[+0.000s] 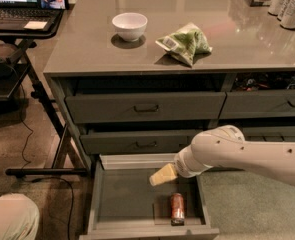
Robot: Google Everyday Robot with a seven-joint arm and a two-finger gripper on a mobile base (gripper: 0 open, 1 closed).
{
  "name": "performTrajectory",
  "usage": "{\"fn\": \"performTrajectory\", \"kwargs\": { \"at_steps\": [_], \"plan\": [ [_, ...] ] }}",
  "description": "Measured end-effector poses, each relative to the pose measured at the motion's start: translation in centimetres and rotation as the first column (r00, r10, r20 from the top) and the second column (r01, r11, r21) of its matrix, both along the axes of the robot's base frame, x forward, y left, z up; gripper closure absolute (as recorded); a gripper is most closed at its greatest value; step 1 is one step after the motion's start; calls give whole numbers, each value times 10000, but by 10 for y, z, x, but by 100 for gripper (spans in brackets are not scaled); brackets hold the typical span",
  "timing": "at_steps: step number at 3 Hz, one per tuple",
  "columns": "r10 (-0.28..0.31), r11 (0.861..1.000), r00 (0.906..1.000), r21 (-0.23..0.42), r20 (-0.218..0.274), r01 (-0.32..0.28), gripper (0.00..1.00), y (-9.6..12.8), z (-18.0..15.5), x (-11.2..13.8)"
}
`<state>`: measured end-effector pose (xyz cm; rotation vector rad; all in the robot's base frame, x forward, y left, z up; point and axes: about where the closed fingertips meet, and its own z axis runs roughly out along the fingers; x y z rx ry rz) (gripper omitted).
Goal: Pick coke can from bottom drawer and place on counter
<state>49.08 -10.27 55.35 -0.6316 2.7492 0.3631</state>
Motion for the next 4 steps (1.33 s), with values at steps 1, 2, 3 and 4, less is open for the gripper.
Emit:
{"fn": "performTrajectory", "kwargs": {
  "at_steps": [1,2,3,4],
  "plan": [
    [-944,9940,9910,456,-946,990,0,-18,-46,6],
    [-1945,9752,9550,610,-2240,2129,0,-29,-110,7],
    [-2662,9539,9156,541,-3013,2951,0,-26,-171,4],
    [-3296,9356,8927,204,-3072,3525,0,-21,-222,5]
  ]
}}
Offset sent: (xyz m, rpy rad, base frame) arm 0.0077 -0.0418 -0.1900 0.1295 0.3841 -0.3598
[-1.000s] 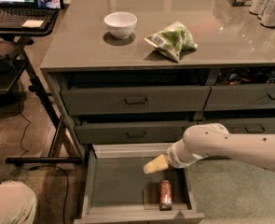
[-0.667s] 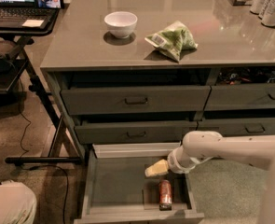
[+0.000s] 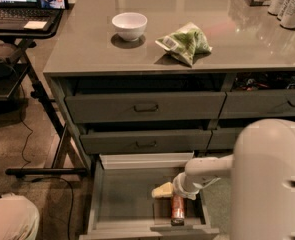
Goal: Pick coke can from bottom drawer and place on counter
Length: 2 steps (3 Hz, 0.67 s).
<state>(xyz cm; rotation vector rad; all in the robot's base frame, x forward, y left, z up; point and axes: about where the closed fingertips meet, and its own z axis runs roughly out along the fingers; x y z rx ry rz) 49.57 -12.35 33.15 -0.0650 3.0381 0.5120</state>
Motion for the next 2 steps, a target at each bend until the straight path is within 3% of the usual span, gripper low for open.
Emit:
{"fn": "performTrajectory", "kwargs": {
  "at_steps": [2],
  "plan": [
    [-928,9935,9957,-654,38,928,0,-13,-89,18]
  ]
}}
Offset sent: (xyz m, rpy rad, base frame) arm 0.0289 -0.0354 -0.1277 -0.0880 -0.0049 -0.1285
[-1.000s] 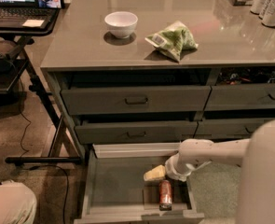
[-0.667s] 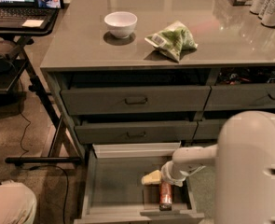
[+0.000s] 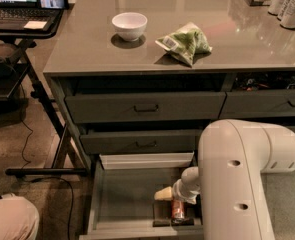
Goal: Pick coke can from bottom drawer and place on counter
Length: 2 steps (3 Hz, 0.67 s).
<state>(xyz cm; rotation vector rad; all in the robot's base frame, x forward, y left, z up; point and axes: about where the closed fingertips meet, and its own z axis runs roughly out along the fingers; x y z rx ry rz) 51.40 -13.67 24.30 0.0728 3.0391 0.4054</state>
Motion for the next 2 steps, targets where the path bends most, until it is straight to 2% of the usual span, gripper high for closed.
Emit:
{"fn": "performTrajectory", "kwargs": {
  "at_steps": [1,2],
  "plan": [
    [0,10000,10000,0,0,0,0,0,0,0],
    [129,9999,9989,-28,-451,-130,0,1,-7,0]
  ]
}}
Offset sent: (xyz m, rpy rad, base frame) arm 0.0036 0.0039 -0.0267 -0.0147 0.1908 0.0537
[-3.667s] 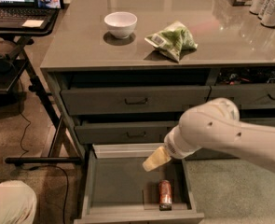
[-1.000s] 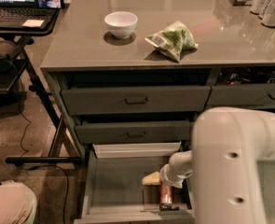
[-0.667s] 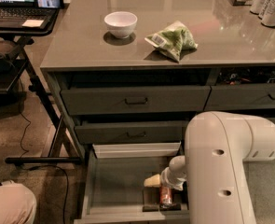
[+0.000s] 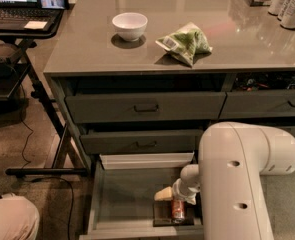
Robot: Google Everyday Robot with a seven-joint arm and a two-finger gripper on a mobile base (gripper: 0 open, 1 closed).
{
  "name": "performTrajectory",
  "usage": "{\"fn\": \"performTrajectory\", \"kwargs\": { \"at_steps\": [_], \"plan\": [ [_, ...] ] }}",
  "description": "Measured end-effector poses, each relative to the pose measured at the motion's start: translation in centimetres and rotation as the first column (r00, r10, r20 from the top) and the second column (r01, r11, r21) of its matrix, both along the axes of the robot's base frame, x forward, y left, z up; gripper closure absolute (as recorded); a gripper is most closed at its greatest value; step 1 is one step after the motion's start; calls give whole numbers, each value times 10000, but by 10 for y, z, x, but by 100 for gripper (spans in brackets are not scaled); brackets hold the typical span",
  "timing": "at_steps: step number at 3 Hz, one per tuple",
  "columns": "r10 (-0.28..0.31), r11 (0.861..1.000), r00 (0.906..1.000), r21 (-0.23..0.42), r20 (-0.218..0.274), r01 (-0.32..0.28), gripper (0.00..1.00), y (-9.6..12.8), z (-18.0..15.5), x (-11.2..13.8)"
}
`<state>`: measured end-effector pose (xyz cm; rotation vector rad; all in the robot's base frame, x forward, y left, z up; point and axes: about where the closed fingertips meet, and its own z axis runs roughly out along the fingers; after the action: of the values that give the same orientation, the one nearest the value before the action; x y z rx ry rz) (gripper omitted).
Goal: Pick coke can from bottom drawer and place on counter
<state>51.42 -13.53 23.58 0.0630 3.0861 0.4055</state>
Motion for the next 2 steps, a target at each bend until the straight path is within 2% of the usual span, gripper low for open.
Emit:
{"fn": "performTrajectory", "kwargs": {
  "at_steps": [1,2],
  "plan": [
    [119,9998,9948,185,-1009,-101,0,2,-22,-4],
    [117,9995,9858,319,-1675,-65,0,2,-42,-6]
  ]
}}
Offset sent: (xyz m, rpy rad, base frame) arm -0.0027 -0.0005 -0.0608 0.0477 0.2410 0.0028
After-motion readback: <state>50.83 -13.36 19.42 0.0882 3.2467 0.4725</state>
